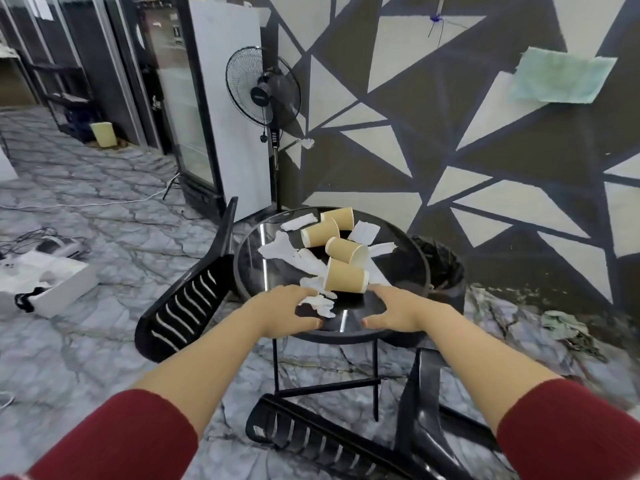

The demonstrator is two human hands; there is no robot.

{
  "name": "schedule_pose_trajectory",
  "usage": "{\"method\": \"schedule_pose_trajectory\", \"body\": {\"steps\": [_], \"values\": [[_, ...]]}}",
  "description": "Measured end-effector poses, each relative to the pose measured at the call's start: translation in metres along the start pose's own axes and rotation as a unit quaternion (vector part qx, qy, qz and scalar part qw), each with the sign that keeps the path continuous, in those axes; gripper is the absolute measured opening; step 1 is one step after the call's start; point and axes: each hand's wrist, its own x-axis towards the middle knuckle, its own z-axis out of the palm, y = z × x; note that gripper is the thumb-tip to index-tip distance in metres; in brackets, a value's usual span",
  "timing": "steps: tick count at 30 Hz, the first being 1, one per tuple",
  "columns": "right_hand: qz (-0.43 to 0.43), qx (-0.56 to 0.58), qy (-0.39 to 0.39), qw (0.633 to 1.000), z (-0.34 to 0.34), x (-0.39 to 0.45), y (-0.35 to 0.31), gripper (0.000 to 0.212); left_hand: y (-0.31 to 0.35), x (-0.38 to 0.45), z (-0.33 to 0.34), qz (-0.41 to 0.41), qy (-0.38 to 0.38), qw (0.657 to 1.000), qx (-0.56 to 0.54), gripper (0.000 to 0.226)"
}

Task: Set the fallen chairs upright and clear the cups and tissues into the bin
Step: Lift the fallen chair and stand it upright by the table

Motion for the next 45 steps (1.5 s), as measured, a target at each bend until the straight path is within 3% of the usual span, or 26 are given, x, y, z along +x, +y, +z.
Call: {"method": "schedule_pose_trajectory", "body": {"steps": [10,14,21,27,33,37,40,45], "values": [[0.041,0.012,-0.112,0.993,0.097,0.046,0.037,0.079,-0.051,0.020,0.108,0.007,-0.158,0.987,0.003,0.066],[0.038,0.016,-0.152,0.988,0.138,0.066,0.060,0.080,-0.068,0.031,0.160,-0.020,-0.167,0.984,-0.054,0.062],[0.024,0.053,-0.209,0.976,0.242,0.113,0.114,0.078,-0.117,0.061,0.283,-0.065,-0.124,0.980,-0.142,0.059],[0.004,0.106,-0.233,0.967,0.334,0.164,0.153,0.078,-0.171,0.093,0.376,-0.138,0.011,0.977,-0.160,0.065],[-0.038,0.106,-0.196,0.974,0.389,0.206,0.170,0.074,-0.220,0.122,0.419,-0.179,0.068,0.968,-0.161,0.100],[-0.054,0.120,-0.197,0.971,0.413,0.218,0.177,0.072,-0.250,0.131,0.430,-0.215,0.092,0.941,-0.246,0.063],[-0.056,0.126,-0.179,0.974,0.426,0.221,0.181,0.065,-0.266,0.133,0.433,-0.200,0.069,0.928,-0.306,0.057],[-0.039,0.158,-0.116,0.980,0.439,0.221,0.182,0.053,-0.270,0.142,0.441,-0.209,0.100,0.891,-0.390,0.043]]}}
